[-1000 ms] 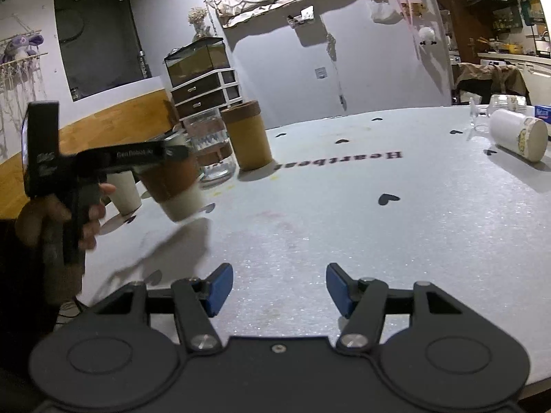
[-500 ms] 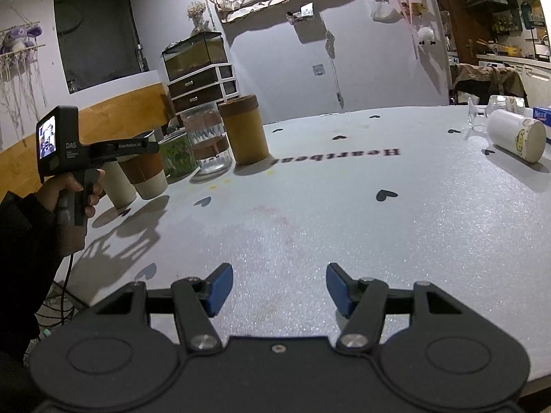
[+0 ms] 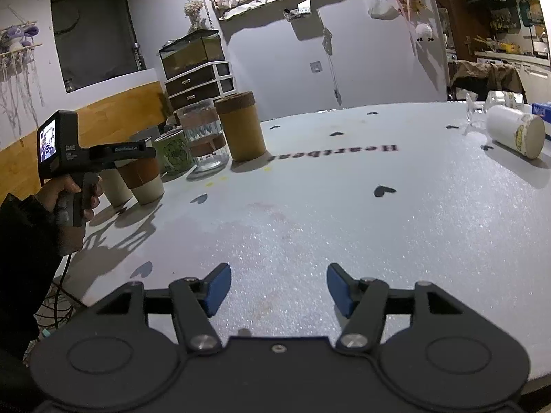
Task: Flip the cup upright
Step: 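Carry the cup with the left gripper and set it beside the grey cup, then open the left gripper and withdraw it from the cup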
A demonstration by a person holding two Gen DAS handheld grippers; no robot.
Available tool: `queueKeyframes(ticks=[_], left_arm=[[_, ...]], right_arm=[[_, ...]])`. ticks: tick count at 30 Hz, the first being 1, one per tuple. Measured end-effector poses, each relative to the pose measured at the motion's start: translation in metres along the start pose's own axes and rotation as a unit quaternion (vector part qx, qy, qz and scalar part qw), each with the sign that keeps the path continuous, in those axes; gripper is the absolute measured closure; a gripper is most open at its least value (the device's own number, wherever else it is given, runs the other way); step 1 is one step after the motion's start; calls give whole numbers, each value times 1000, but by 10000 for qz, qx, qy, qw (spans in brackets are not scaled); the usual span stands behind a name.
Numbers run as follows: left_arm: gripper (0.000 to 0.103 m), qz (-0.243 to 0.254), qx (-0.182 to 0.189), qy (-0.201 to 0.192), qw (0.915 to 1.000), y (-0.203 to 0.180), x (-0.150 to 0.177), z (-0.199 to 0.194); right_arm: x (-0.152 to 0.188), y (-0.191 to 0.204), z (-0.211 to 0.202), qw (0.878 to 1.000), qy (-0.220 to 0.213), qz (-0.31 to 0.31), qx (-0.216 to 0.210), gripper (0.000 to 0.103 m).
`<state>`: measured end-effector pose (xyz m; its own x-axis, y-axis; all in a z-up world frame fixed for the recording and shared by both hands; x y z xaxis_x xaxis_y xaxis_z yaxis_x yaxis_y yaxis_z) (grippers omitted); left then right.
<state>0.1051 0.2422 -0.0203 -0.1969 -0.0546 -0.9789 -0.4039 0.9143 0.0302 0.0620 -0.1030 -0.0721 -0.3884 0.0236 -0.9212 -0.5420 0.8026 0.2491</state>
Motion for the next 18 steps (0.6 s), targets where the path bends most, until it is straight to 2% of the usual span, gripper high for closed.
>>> queueKeyframes(ticks=[5,11,15,18], left_arm=[[2,40,152,-179,9997,-12,-2,-38],[0,39,419,-521,9978,-36,1,-101],[0,-180,407,-624,9971,-44,8,-132],[0,-268,379,-650,9968,-47,15,-149]], right_arm=[[-17,8,0,9984,-444,-250,-255,38],[-43,22,4,9928,-920,-615,-469,35],[-55,28,11,9905,-1036,-718,-542,32],[-58,32,19,9900,-961,-932,-453,28]])
Point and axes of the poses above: each gripper's, at about its wrist camera, not at the fingertips, and z roughly the way its jaws point, y to its left, x to its underside, the point moved 6 cm from there along z, roughly the way its jaws point, and after that the axes turned 11 degrees about -y, right-handed, at the moved point
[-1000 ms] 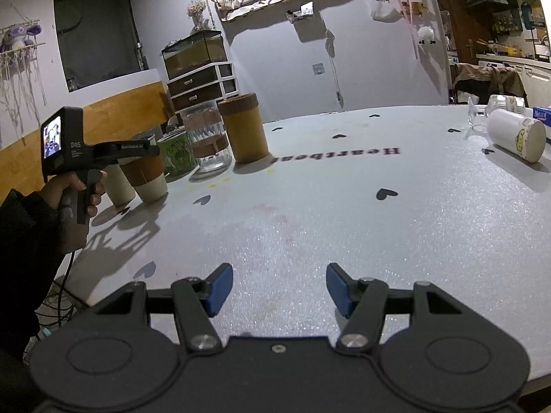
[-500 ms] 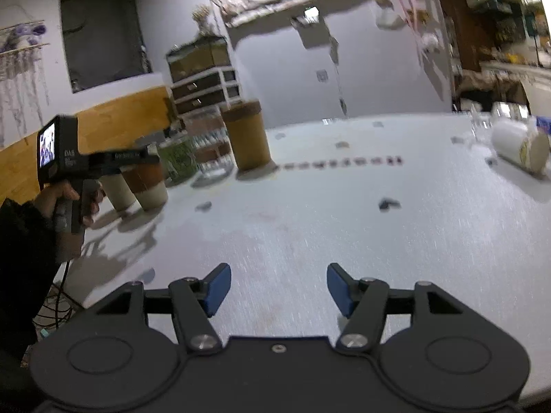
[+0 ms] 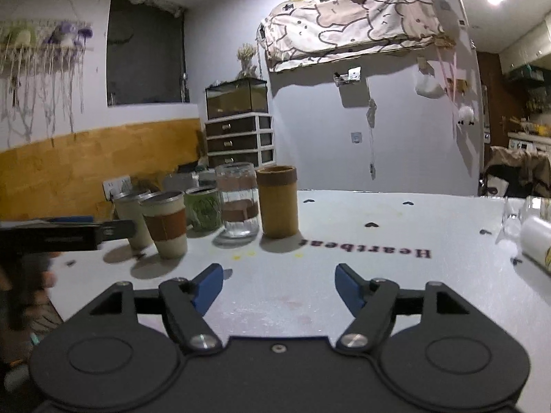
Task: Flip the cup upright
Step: 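Open the left gripper and withdraw it from the cup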
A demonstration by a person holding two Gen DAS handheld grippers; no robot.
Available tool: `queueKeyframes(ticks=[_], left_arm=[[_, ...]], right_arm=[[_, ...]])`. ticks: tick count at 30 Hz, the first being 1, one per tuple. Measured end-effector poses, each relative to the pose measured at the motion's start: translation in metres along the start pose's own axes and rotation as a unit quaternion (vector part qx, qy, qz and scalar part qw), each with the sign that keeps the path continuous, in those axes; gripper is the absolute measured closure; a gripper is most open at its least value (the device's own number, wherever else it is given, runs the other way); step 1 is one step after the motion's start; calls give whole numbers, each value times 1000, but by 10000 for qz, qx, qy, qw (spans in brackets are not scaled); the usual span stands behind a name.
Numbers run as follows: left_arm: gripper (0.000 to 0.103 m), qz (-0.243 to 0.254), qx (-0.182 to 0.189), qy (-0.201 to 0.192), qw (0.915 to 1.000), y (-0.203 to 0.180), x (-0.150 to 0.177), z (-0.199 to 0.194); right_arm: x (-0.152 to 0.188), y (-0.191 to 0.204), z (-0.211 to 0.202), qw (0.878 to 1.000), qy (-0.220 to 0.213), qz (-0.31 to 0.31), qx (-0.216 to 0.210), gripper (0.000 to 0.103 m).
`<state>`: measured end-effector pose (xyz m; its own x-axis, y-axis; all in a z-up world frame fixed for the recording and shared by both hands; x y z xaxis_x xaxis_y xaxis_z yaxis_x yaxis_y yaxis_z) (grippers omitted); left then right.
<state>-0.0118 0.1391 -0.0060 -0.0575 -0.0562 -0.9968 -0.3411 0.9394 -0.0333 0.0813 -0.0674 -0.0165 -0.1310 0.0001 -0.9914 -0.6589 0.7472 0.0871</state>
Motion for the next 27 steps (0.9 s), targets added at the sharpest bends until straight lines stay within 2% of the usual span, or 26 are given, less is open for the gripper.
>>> queueKeyframes(ticks=[2,9,13,27], left_arm=[[0,-14,-48,10,10000,-3,3,-8],[0,55,-209,257,9994,-7,18,-20],[0,60,-204,346,9992,-10,25,-28],[0,47,-141,559,9983,-16,39,-27]], right_arm=[[1,0,4,10000,61,-57,9,26],[7,7,6,9998,85,-180,-32,6],[10,7,4,9998,81,-191,16,0],[23,9,8,9990,218,-360,121,0]])
Point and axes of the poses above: each gripper's, at about its wrist camera, not at the fingertips, and z roughly the way its jaws point, y to its left, x to its underside, the point moved 6 cm from there along z, roughly the way its jaws point, and after that the axes turned 11 degrees about -y, right-handed, at the moved point
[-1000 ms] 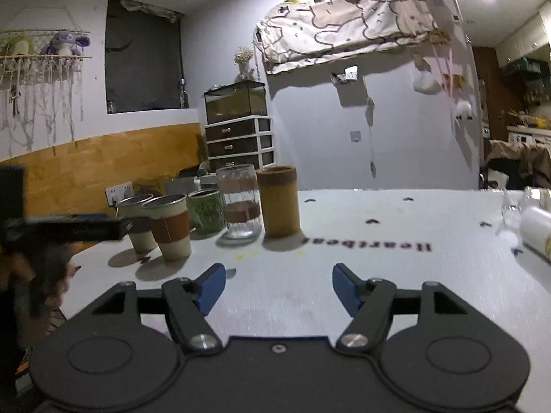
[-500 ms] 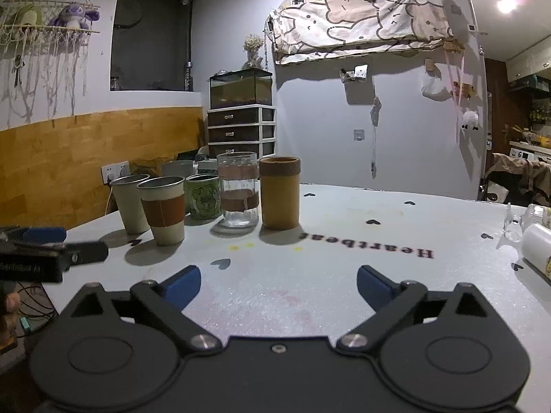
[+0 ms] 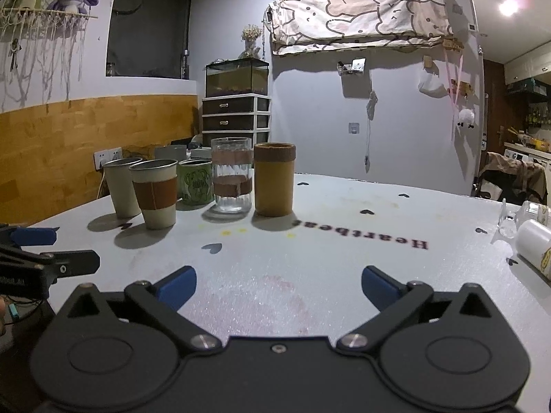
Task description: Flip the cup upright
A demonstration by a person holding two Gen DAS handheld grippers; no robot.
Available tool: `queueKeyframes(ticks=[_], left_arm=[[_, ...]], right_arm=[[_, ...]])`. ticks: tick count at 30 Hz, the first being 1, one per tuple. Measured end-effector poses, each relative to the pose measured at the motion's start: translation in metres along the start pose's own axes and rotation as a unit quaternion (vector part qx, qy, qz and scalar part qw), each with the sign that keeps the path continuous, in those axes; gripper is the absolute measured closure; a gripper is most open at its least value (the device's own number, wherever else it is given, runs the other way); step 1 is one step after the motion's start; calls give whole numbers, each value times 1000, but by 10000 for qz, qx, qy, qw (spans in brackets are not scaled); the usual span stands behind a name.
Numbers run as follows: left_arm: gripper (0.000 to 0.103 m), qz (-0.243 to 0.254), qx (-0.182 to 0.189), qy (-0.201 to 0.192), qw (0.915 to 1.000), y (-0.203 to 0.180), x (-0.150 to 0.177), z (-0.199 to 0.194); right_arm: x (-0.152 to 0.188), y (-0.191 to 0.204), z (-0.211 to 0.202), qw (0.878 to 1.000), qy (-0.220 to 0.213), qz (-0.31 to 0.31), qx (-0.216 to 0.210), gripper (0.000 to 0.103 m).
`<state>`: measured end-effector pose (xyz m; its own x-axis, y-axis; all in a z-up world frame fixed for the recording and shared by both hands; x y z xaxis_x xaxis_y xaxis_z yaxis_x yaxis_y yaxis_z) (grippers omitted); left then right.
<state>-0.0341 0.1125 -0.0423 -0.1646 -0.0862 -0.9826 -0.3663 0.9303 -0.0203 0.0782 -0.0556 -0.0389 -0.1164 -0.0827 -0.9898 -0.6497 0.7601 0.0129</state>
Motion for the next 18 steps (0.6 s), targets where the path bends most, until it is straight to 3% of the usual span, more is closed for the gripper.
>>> queueKeyframes(ticks=[18], left_arm=[[0,0,-88,25,10000,3,2,0]], right_arm=[[0,1,-2,10000,2,-3,-45,0]])
Point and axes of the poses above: each gripper's, at about its wrist camera, not at the fingertips, and z roughly the way its jaws point, y to its left, x to its underside, the point moved 6 cm from there along z, roughly the way its jaws point, and after that the axes turned 11 degrees about -y, right-handed, at the moved point
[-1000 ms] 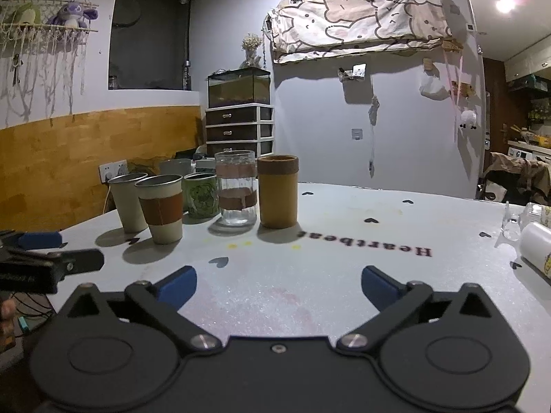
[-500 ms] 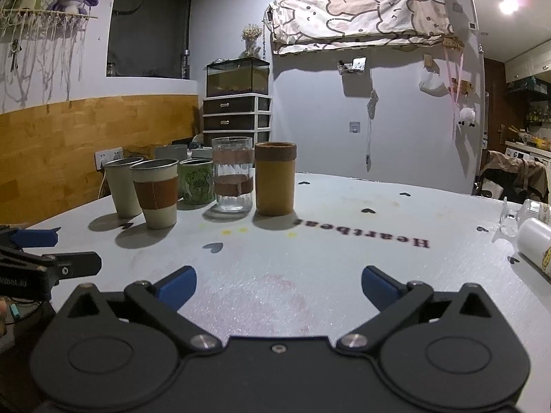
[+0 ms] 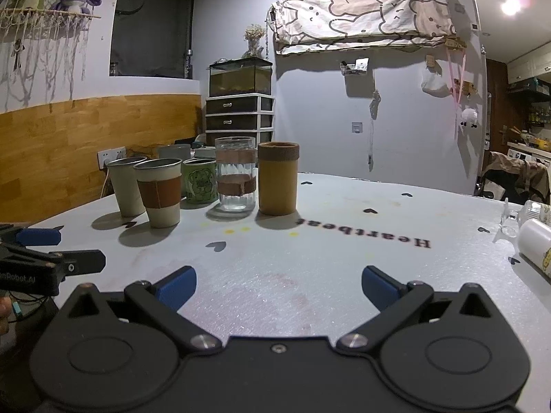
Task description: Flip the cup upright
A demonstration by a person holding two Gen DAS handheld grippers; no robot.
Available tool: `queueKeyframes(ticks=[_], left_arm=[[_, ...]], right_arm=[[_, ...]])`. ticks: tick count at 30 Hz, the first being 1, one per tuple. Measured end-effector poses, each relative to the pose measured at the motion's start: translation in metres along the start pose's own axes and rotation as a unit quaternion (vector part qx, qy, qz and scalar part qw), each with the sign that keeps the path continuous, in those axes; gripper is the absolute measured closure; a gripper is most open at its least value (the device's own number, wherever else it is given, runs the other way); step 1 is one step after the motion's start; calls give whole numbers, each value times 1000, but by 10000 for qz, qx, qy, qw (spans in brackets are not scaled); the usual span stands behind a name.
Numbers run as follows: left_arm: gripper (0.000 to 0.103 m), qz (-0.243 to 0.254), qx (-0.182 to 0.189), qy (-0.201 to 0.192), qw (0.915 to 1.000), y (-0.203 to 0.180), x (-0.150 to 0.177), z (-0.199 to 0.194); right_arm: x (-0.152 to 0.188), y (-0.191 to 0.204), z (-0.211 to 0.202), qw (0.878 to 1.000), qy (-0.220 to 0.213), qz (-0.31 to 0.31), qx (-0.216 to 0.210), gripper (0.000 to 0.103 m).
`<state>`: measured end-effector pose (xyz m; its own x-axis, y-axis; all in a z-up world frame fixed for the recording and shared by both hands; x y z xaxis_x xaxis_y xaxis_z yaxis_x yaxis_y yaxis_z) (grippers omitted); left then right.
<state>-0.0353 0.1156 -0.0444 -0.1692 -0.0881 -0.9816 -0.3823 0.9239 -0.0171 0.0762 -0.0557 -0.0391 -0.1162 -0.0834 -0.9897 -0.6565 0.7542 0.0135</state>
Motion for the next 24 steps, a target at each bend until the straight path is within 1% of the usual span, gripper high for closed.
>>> queueKeyframes(ticks=[24], left_arm=[[0,7,-30,-23,10000,2,-4,-1]], right_arm=[[0,1,-2,10000,7,29,1,0]])
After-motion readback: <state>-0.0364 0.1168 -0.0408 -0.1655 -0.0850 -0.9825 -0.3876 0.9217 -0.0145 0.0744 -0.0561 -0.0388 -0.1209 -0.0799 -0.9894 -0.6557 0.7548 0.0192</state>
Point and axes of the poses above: each gripper's, at about its wrist camera, not at the fingertips, and z roughly the way its jaws point, y to its left, x to its underside, the point moved 6 cm from there along z, roughly the way its jaws point, and after that the axes turned 11 degrees about -y, right-handed, at the moved point
